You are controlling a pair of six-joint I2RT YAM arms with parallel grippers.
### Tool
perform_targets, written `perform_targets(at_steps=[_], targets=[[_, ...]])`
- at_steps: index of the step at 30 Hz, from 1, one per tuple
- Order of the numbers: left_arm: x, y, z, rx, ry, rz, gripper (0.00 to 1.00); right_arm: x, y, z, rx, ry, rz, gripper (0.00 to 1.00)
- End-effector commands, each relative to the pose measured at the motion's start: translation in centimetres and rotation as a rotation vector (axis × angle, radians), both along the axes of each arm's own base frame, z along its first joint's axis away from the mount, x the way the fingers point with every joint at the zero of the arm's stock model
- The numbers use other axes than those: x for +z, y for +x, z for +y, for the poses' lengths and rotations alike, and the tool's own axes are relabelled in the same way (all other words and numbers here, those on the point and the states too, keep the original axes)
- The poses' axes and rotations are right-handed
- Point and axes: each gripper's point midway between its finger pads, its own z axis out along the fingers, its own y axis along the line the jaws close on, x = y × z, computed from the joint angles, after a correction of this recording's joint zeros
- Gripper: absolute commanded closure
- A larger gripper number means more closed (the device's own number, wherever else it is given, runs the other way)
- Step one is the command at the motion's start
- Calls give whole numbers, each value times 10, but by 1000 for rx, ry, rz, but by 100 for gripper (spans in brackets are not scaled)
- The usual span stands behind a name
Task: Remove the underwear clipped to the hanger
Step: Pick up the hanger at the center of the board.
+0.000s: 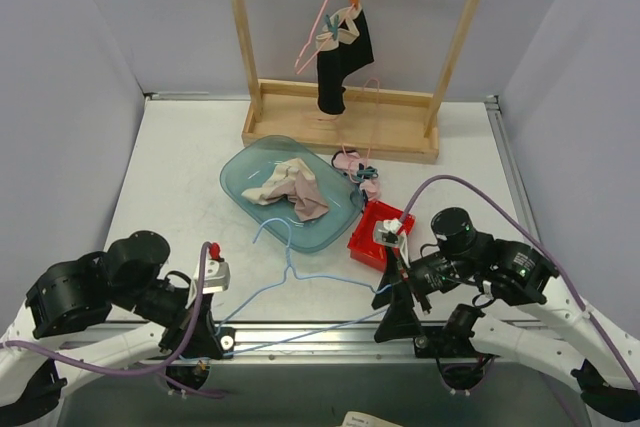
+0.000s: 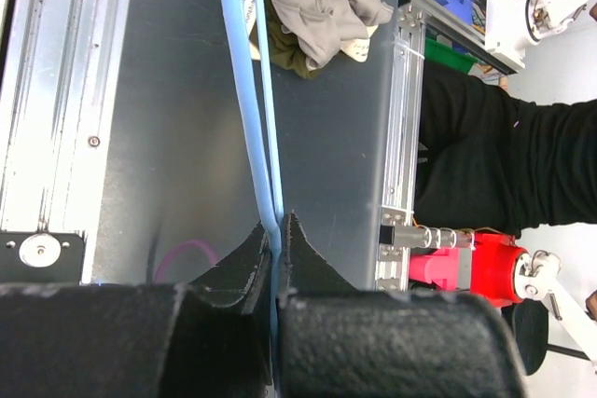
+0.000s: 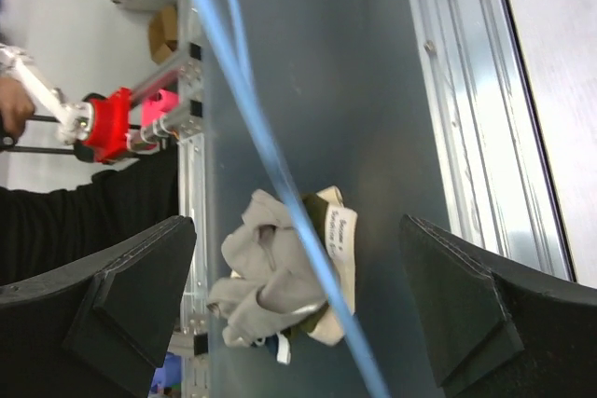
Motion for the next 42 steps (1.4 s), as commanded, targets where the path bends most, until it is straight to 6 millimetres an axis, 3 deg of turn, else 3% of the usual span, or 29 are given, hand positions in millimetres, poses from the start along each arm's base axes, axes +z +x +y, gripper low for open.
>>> perform_targets(at_steps=[1,6,9,12,13,15,16,19,21,22,23,25,26,27,29,30,32,33,34,36,41,42], targets=[[13,-1,0,-18,-44,-32,97,-17,4,-11,-26,-122,-67,5],[12,-2,-2,-24,-30,-13,97,-14,2,-14,-16,-122,-107,15],[11,-4,-2,-40,-24,8,97,-11,3,-14,-20,-114,-127,30],[8,-6,-3,-52,-10,22,97,-5,3,-14,-18,-98,-151,46],[7,-6,-3,-53,-6,24,97,-4,3,-14,-16,-97,-154,57],[6,-6,-3,-53,-1,25,97,-3,1,-15,-5,-92,-153,67],[5,-4,-3,-46,6,20,97,-3,-1,-14,2,-92,-146,79],[6,-1,-2,-32,10,2,97,-4,-5,-14,22,-91,-125,100],[2,6,0,6,43,-27,95,-4,-7,-14,30,-92,-116,100],[-2,10,0,25,67,-35,84,-3,-7,-15,28,-90,-118,100],[-6,14,1,48,94,-49,59,-3,-5,-15,17,-92,-129,100],[-22,33,6,139,187,-100,39,-1,-2,-16,-3,-94,-147,100],[-27,40,7,172,220,-114,18,-1,0,-16,-14,-98,-154,100],[-32,51,9,226,261,-150,6,-3,6,-17,-46,-114,-172,100],[-36,67,8,318,326,-162,6,-4,14,-19,-94,-134,-199,100],[-41,88,17,432,391,-230,6,-9,27,-21,-155,-167,-231,100],[-35,113,22,607,450,-261,6,-14,41,-26,-235,-218,-264,100],[-34,134,36,729,505,-337,6,-17,47,-28,-266,-242,-278,100],[-23,146,38,827,511,-348,6,-21,60,-33,-340,-280,-309,100],[-7,172,55,1001,529,-447,6,-25,69,-34,-382,-309,-320,100],[46,211,61,1262,354,-564,6,-19,93,-40,-516,-338,-375,100],[58,218,54,1293,277,-568,6,-13,99,-42,-555,-326,-391,100]])
